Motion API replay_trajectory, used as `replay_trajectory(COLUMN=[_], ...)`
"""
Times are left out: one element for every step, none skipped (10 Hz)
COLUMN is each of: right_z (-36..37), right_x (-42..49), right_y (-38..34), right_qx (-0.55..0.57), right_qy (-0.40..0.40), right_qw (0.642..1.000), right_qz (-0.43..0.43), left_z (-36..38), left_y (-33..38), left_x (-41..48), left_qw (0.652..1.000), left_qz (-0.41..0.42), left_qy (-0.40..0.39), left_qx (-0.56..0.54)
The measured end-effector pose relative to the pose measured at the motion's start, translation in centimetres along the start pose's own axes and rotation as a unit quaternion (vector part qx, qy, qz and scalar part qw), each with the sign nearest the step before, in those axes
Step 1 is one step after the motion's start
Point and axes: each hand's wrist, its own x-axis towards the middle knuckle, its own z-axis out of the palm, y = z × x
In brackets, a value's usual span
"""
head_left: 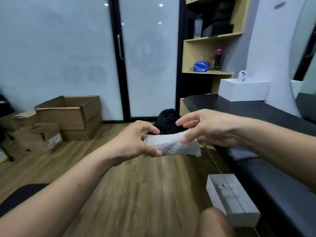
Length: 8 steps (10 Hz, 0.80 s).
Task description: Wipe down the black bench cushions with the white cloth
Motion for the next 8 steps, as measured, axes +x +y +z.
replay_trajectory(right_z=[-1.5, -5.3, -8.8, -13.1, -14.9, -15.8, -14.9, -14.0], right_x=[-0.9, -2.7, -3.7, -5.4, -6.5, -8.5, -10.0, -11.3], right_y=[2.5, 6.3, 8.0, 10.1, 11.7, 15.2, 18.0, 21.6], right_qx=[-0.165, -0.321, -0.308, -0.161, 0.003, 0.146, 0.147, -0.05], right_qy=[0.016, 0.094, 0.14, 0.199, 0.244, 0.291, 0.25, 0.2], right_qw=[0.986, 0.942, 0.94, 0.96, 0.961, 0.928, 0.917, 0.915], right_qz=[0.008, 0.025, 0.047, 0.111, 0.131, 0.181, 0.275, 0.347], left_z=[3.0, 7.5, 9.8, 13.9, 17.9, 24.5, 29.0, 32.2], left_y=[0.7, 2.3, 4.0, 7.2, 9.2, 9.8, 8.0, 4.8], left_x=[2.6, 7.6, 10.8, 15.6, 18.5, 20.9, 20.4, 19.2], left_qw=[0.991, 0.974, 0.974, 0.973, 0.971, 0.977, 0.976, 0.927], left_qz=[0.055, 0.111, 0.119, 0.139, 0.175, 0.163, 0.168, 0.251], left_qy=[-0.048, -0.149, -0.187, -0.168, -0.126, -0.099, -0.14, -0.123], left_qx=[0.111, 0.132, 0.048, -0.074, -0.106, -0.092, 0.008, 0.251])
